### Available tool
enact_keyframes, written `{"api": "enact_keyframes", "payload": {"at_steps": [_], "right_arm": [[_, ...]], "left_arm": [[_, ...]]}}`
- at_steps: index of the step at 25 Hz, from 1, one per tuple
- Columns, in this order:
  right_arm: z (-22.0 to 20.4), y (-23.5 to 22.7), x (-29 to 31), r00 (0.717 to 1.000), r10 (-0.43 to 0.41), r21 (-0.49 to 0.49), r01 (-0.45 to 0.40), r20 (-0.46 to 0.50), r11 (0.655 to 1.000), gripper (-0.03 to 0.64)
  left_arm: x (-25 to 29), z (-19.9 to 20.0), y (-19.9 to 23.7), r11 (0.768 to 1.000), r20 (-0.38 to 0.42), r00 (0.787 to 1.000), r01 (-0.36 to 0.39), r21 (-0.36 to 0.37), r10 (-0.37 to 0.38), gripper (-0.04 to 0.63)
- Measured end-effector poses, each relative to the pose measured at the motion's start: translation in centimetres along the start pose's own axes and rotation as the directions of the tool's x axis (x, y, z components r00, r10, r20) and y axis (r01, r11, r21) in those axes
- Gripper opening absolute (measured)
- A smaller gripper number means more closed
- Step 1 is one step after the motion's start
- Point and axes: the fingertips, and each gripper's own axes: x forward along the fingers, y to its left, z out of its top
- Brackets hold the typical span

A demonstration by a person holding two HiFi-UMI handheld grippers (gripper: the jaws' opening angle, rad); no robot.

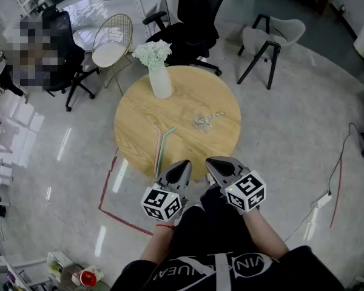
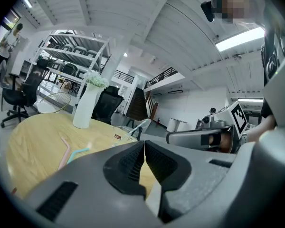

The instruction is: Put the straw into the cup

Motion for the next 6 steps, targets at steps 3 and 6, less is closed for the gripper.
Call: {"api": "enact_keyframes", "payload": {"at_steps": [3, 6], "right_arm": [[-0.8, 1.1, -0.8, 1.0, -0.004, 0.001, 0.004, -0.004, 1.0, 0.003], [-1.8, 2.1, -1.7, 1.0, -0.011, 0.017, 0.011, -0.012, 1.0, 0.003]], "left_arm": [[-1.1, -0.8, -0.7, 1.0, -0.002, 1.0, 0.003, -0.003, -0.003, 0.014], [-2.2, -1.7, -1.6, 1.0, -0.011, 1.0, 0.007, -0.008, -0.007, 0.014]]}}
